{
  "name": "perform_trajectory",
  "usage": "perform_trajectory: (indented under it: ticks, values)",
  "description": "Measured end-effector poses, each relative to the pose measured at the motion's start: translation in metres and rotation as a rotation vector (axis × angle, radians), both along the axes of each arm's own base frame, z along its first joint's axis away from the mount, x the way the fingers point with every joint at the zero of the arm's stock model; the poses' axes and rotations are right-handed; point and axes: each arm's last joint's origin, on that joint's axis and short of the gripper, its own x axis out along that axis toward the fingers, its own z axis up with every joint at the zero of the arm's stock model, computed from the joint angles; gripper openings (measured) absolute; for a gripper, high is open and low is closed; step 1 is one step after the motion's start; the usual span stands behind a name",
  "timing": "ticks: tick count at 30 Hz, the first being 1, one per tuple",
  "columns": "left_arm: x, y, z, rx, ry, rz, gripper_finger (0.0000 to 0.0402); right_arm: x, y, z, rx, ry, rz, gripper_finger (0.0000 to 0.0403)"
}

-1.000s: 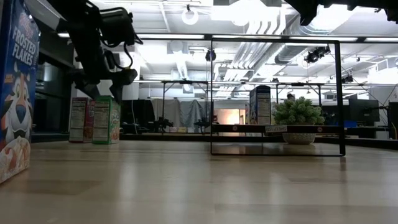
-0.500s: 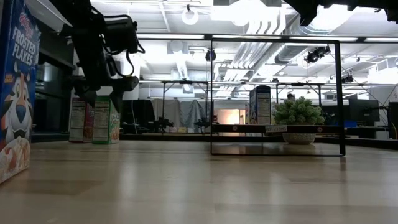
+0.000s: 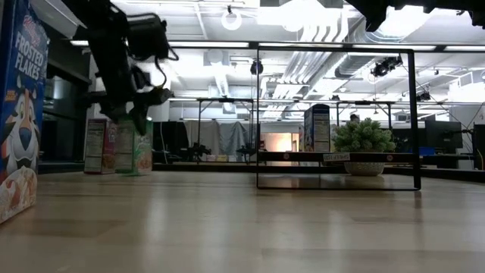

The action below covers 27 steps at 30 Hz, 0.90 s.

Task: Stack cereal on shelf
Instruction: Put the top green cereal box on the shelf

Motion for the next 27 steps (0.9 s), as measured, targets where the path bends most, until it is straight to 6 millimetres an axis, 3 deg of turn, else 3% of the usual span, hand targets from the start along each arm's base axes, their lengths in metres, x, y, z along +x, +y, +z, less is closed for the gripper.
perform_trajectory:
  ticks: [4,8,12,15,18,27]
  values:
    - [0.010,-0.002,0.030,0.028,-0.075,-0.108,0.0126,0.000,-0.001,0.000,0.002,0.001,-0.022,0.0233]
    - [0.027,-0.011,0.073,0.121,-0.157,-0.266,0.0130,0.000,-0.002,0.000,0.012,0.003,-0.073,0.0233]
    - [0.048,-0.028,0.109,0.237,-0.204,-0.474,0.0130,0.000,-0.003,0.000,0.015,0.003,-0.088,0.0233]
    - [0.067,-0.044,0.126,0.319,-0.174,-0.645,0.0130,0.000,-0.003,0.001,0.017,-0.005,-0.088,0.0233]
    - [0.089,-0.057,0.132,0.367,-0.113,-0.776,0.0131,-0.001,-0.003,0.003,0.023,-0.028,-0.087,0.0233]
    - [0.169,-0.070,0.104,0.430,0.114,-1.001,0.0131,-0.003,-0.001,0.011,0.003,-0.111,-0.006,0.0233]
